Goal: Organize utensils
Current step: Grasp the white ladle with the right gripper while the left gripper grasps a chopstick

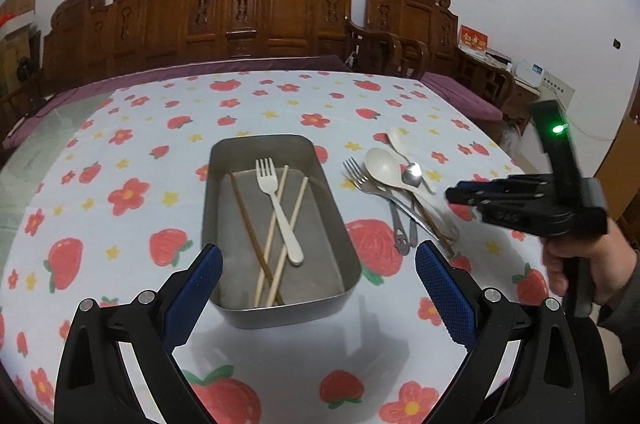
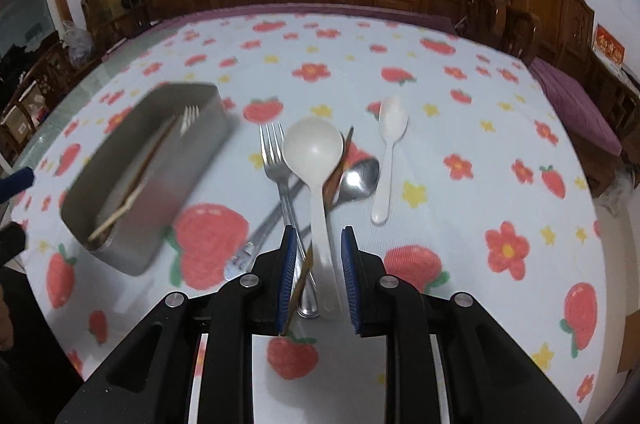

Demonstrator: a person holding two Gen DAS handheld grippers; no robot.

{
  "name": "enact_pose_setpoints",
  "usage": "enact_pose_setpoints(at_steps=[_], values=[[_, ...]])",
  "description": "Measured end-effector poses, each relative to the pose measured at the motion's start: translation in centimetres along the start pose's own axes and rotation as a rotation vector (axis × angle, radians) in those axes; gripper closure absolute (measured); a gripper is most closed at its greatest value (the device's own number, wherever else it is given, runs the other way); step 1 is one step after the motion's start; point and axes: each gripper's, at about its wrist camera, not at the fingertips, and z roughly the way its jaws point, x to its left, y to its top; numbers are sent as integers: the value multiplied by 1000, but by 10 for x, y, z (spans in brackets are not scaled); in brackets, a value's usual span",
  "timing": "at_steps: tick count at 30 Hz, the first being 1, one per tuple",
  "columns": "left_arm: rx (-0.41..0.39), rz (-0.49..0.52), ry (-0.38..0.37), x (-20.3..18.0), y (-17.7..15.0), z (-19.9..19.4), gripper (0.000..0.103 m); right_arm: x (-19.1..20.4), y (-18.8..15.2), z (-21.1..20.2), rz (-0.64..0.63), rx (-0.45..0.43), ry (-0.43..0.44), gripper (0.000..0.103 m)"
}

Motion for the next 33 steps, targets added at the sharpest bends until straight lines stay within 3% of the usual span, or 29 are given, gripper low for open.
enact_pose_setpoints(at_steps=[15,17,23,33], values=[[11,69,-24,-29,-11,7,10,-7,10,51,49,144,41,78],[12,77,-28,-33,-13,7,10,-8,8,49,49,137,45,90],[42,112,-30,-47,-22,14,10,-9,5,27,21,88,76,91],[80,166,-23,-83,-22,22,10,-31,-18,-54,8,-31,99,91]])
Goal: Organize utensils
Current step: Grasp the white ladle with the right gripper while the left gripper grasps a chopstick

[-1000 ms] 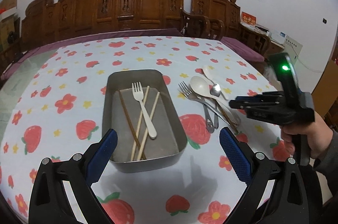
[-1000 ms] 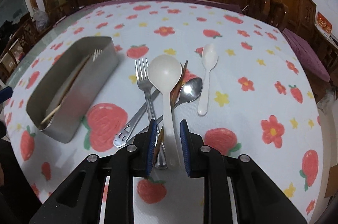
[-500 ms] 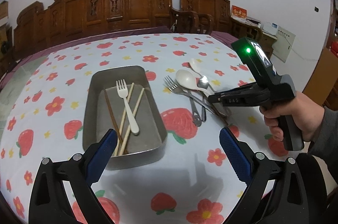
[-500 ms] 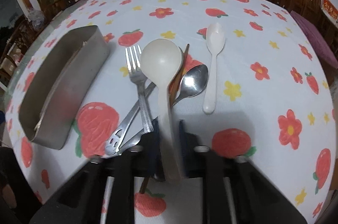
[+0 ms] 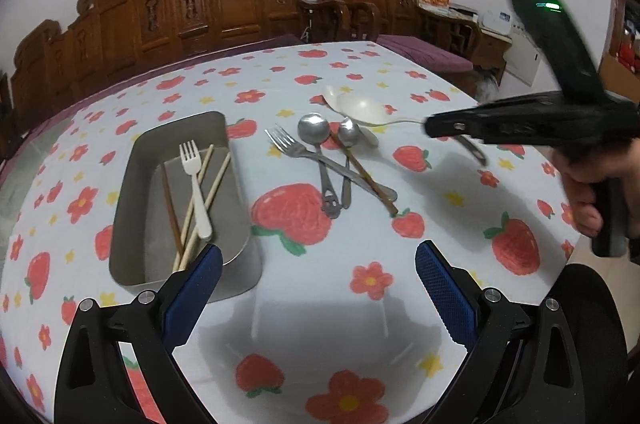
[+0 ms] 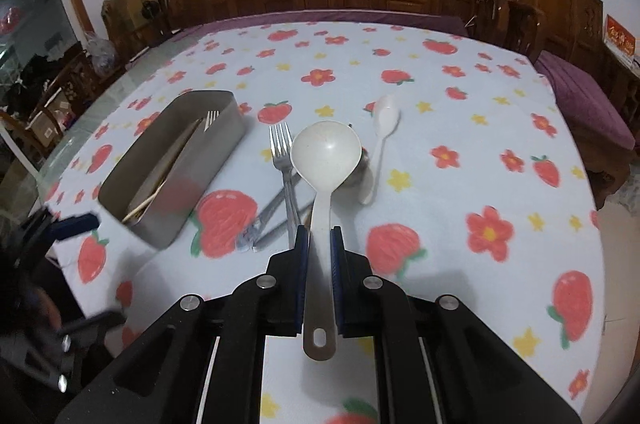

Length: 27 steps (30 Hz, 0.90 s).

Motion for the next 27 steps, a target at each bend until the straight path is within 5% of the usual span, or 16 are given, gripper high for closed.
enact_pose_setpoints(at_steps=[14,27], values=[[134,17,5,-35,28,59,11,-47,-60,-4,-11,27,-117,91],[219,-56,-62,-44,40,114,70,-62,-76,17,5,77,-139,90]])
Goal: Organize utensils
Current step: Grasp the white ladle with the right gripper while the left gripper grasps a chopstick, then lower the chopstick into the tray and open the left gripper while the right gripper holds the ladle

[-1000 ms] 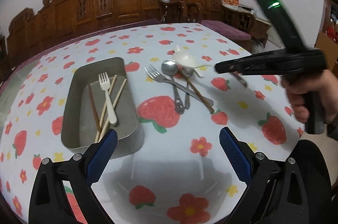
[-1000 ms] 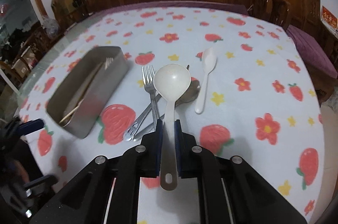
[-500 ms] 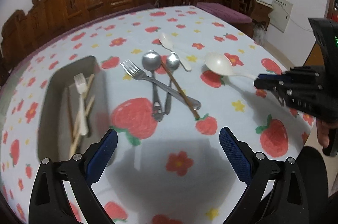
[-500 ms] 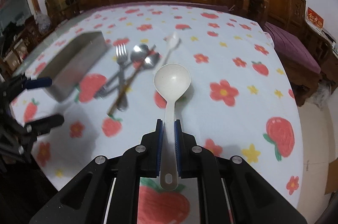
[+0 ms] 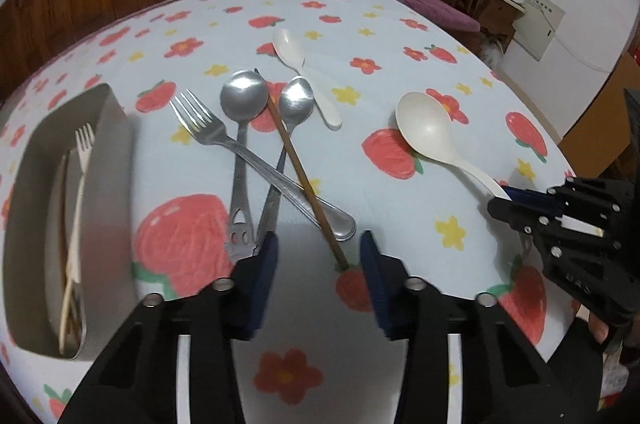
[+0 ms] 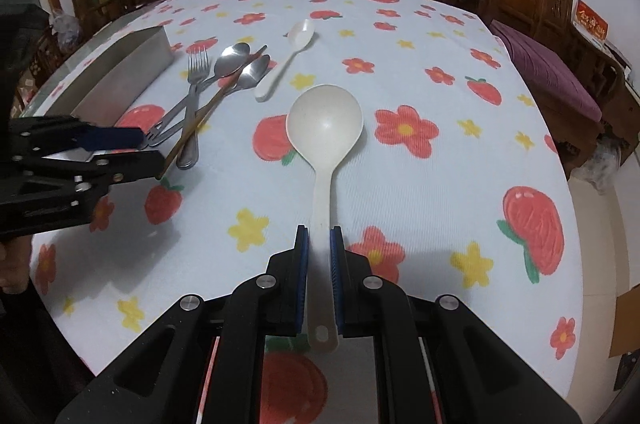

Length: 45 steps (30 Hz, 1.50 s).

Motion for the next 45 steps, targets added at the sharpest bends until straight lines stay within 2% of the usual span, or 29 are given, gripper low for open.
enact_pose_setpoints(at_steps=[3,7,8,9,10,15,18,20,29,36,38,40,45], values=[[9,-8,-8,0,1,6,78,1,1,0,-4,0,1,90],[13,-6,-11,-2,1,9,81,2,1,1,-4,4,0,90],[16,-7,-13,-3,1,10,84,2,1,2,-5,5,-1,90],[21,-6,-15,-3,1,11,92,3,1,2,-8,7,-2,90],[26,-5,-13,-3,0,12,94,4,1,3,-11,9,-3,90],[30,-5,-1,0,-3,9,97,3,0,4,-5,9,-2,90],[22,-8,-3,4,-5,2,99,2,1,3,2,5,-1,86],[15,-7,-8,6,-6,-3,99,0,4,4,11,1,0,77],[-45,-2,-4,18,-10,-38,99,-6,25,18,64,2,5,77],[-87,-17,-4,34,-13,-68,99,-1,36,34,61,38,-48,77],[-100,-20,-5,40,-13,-77,99,1,37,35,55,46,-59,80],[-111,-22,-2,45,-13,-85,99,1,37,35,54,54,-64,92],[-138,-31,14,60,-15,-104,99,9,37,30,39,71,-78,92]])
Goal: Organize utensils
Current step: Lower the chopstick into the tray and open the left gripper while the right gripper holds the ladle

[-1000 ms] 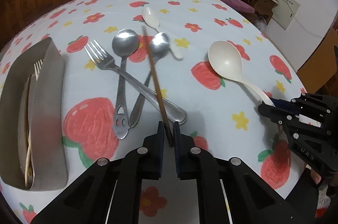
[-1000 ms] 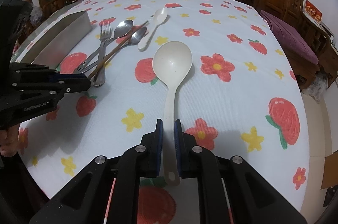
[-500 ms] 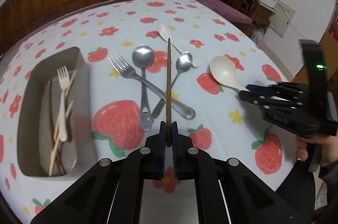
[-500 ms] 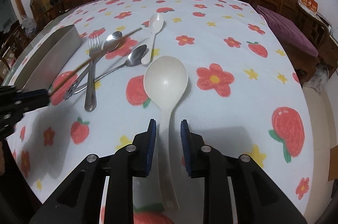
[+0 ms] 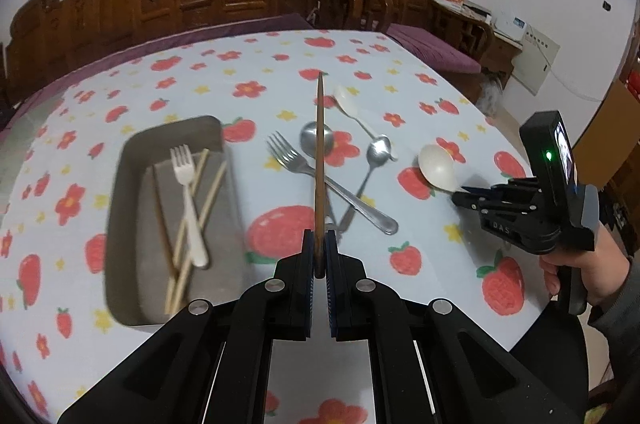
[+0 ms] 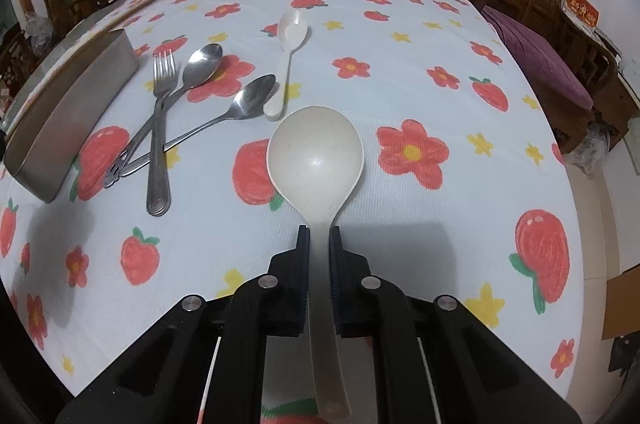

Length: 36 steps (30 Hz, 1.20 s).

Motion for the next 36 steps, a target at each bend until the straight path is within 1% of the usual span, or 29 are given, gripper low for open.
enact_pose_setpoints(at_steps=[7,13,17,28,36], values=[[-20,-24,26,29,-3,-20,99,14,6,-25,-6,-48,21,92],[-13,-49,56,53,-8,-27,99,39,19,-52,-40,-102,46,92],[-2,-62,77,67,-13,-27,99,54,25,-62,-54,-122,67,92],[54,-90,127,100,-25,-18,99,98,34,-80,-112,-155,126,92],[99,-110,130,112,-31,-6,99,121,36,-88,-162,-160,146,92]])
